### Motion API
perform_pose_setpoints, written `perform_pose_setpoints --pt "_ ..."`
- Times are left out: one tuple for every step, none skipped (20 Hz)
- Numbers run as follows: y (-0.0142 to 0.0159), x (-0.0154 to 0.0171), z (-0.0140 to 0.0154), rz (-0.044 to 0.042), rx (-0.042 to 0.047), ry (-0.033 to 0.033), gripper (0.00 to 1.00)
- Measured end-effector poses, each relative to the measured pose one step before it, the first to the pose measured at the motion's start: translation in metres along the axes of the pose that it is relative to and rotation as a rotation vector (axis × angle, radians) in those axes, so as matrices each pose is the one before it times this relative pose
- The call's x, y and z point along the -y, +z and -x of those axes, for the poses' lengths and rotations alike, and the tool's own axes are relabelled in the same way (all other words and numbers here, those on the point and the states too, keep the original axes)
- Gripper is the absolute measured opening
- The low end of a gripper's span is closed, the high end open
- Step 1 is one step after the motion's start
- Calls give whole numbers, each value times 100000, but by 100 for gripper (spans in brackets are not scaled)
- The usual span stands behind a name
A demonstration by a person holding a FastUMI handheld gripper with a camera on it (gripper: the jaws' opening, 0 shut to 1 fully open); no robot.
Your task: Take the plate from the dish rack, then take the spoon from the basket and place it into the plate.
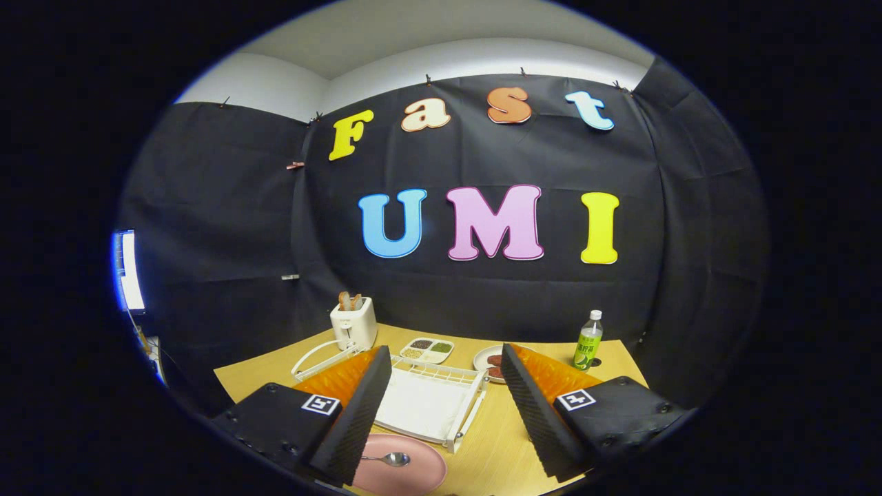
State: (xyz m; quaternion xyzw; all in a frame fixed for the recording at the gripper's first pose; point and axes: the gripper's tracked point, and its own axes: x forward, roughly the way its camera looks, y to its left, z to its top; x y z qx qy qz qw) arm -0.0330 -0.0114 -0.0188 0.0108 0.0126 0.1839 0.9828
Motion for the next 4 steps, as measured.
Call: perform_pose_setpoints --pt "3 41 190 178 -66 -2677 98" --pt "98 76 47 141 13 -2728 98" --pt "61 -78 2 440 528 -2199 98" --pt "196 -66 81 1094 455 -2063 98"
